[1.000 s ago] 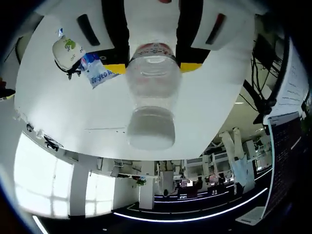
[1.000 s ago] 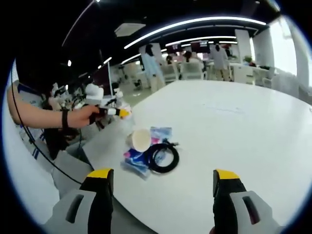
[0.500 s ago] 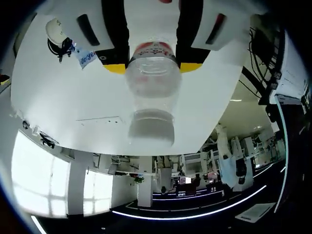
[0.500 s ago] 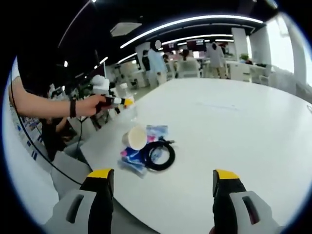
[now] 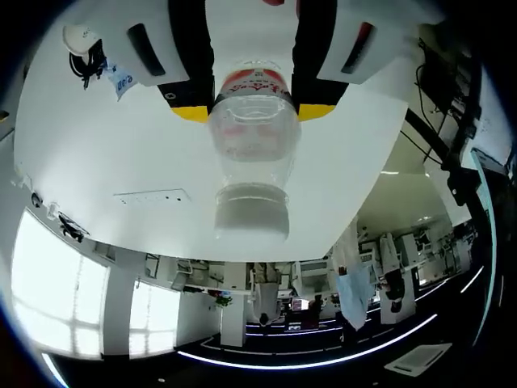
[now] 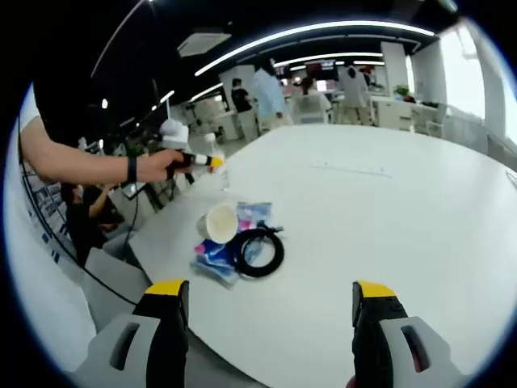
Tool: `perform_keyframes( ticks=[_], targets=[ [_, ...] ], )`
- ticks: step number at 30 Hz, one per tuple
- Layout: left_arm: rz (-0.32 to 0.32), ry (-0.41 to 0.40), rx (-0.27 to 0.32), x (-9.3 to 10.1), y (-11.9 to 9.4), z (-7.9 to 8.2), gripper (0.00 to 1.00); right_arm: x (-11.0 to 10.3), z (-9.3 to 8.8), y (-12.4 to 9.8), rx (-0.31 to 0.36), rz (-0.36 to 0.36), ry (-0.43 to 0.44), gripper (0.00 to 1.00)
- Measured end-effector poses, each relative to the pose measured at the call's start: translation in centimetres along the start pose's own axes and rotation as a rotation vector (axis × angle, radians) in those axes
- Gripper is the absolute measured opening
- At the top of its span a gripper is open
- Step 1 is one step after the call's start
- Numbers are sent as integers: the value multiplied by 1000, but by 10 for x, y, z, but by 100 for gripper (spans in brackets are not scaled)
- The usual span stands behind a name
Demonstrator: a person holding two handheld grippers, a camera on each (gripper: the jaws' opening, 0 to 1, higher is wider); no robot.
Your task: Arrange the tabletop items into an orderly group along one side of the table until the central work area is clear of visible clutter.
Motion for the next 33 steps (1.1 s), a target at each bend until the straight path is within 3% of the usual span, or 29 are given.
perform_keyframes(
  ticks=[6, 11, 13, 14, 17, 23, 33],
  targets=[
    [8, -20, 9, -4, 4, -1, 35, 6, 4, 1, -2, 1, -14, 85],
    [23, 2, 5, -9, 10, -15, 35, 8, 2, 0, -13, 3, -21, 85],
    [25, -5, 2, -9, 6, -16, 35, 10, 2, 0, -15, 4, -23, 85],
    [23, -11, 38, -10, 6, -16, 35, 11, 2, 1, -16, 5, -25, 85],
    [42, -17, 31, -4, -11, -24, 35, 12, 3, 2, -14, 7, -26, 85],
    [55, 6, 41, -2, -6, -32, 35, 15, 6, 6, -7, 10, -36, 85],
    [61, -1, 44, 1, -1, -33, 36, 14, 9, 7, -4, 17, -46, 85]
  ],
)
Point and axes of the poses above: the point that each gripper's makers call its tool centre point, and the gripper's own axes: y roughly forward along the fingers, x roughly to its right, z roughly out of its top, the point moved 7 cm from there along -y, roughly backward along the fingers, and after that the axes turned 15 degrees about -y, right-handed, at the moved point
